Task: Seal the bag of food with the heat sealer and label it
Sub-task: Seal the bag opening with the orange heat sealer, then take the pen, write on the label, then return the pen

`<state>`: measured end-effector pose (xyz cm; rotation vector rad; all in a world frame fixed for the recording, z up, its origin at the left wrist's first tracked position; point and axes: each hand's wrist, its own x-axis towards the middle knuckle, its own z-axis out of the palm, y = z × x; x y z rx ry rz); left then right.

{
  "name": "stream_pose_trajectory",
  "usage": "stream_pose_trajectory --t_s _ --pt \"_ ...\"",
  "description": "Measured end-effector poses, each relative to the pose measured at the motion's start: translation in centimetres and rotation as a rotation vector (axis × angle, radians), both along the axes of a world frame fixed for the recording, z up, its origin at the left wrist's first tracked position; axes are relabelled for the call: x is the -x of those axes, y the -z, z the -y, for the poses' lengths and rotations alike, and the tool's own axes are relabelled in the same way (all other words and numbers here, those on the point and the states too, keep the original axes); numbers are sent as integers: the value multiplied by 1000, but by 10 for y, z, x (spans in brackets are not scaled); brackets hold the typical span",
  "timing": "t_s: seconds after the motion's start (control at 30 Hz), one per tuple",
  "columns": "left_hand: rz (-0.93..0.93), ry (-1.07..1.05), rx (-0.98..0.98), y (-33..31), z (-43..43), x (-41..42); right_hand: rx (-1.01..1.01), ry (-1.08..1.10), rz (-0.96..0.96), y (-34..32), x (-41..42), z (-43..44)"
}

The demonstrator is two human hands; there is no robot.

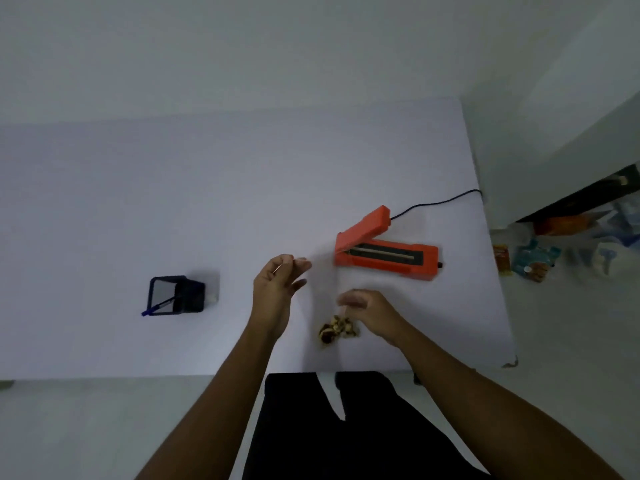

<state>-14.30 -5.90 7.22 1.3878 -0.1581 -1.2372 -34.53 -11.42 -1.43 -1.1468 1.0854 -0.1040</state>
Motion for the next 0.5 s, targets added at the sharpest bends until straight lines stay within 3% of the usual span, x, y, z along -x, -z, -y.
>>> stream_pose_trajectory --t_s 0.2,0.5 --pt "43 -114 -43 8 3 -77 -36 8 -32 1 -70 -9" --pt "332 74 -194 52 39 -146 -9 237 -197 16 -129 -11"
